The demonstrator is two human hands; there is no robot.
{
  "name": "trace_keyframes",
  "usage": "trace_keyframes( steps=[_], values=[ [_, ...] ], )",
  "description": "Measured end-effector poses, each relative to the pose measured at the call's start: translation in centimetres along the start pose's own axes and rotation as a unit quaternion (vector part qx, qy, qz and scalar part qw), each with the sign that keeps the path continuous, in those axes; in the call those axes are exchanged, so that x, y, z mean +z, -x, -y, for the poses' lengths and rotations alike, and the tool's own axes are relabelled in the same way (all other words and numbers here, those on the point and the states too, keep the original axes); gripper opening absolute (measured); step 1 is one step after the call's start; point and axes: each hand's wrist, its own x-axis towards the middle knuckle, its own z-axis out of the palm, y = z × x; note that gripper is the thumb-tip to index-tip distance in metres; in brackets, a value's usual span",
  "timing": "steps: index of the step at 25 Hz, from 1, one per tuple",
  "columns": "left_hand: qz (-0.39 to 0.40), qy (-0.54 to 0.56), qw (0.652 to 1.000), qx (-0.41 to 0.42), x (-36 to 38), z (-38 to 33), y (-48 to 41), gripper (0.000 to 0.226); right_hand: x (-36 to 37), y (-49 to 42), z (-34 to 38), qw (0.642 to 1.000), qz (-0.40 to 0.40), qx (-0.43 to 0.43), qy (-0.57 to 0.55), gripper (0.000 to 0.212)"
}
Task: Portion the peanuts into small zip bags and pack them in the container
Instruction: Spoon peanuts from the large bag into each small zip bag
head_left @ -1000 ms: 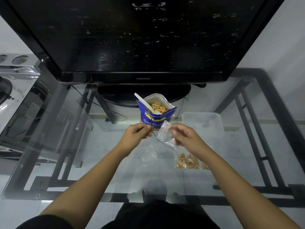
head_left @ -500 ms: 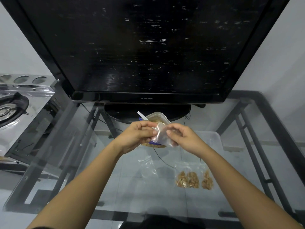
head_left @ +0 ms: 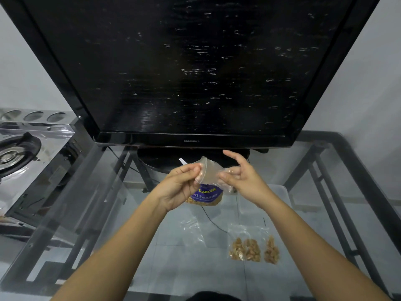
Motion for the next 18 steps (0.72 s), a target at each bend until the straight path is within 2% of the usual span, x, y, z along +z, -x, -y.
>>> trace_keyframes(
  steps=[2,3,5,7,9,12,15,17,18],
  values=[
    [-0.047,-0.13,0.99,0.036,0.5,-0.7,0.3,0.011,-0.5,0.0,0.0,1.0,-0.002,-0.011,0.028,0.057],
    [-0.065,-0.235,0.968,0.06,0.6,-1.1,0.4,0.013,-0.6,0.0,-0.1,0.999,-0.013,-0.013,0.042,0.058],
    [-0.096,-0.426,0.894,0.096,0.6,-1.7,0.7,0.015,-0.8,0.0,-0.5,0.998,-0.05,-0.018,0.042,0.059],
    [-0.12,-0.527,0.829,0.143,0.4,-2.0,0.5,0.014,-0.8,-0.4,-0.8,0.997,-0.07,-0.016,0.024,0.056],
    [-0.151,-0.555,0.798,0.18,0.1,-2.0,0.2,0.011,-0.6,-0.7,-0.8,0.998,-0.055,-0.016,-0.006,0.052],
    [-0.188,-0.528,0.81,0.171,-0.2,-1.9,-0.2,0.009,-0.7,-0.9,-0.9,0.998,-0.043,-0.022,-0.035,0.051],
    [-0.181,-0.515,0.823,0.155,-0.3,-2.2,-0.3,0.009,-0.7,-1.2,-1.0,0.997,-0.067,-0.021,-0.022,0.051],
    [-0.182,-0.514,0.825,0.147,-0.3,-2.3,-0.7,0.009,-0.4,-1.5,-0.9,0.997,-0.073,-0.024,0.022,0.057],
    [-0.185,-0.508,0.829,0.143,-0.3,-2.4,-0.9,0.009,-0.3,-1.5,-0.7,0.994,-0.075,-0.035,0.078,0.06]
  ],
)
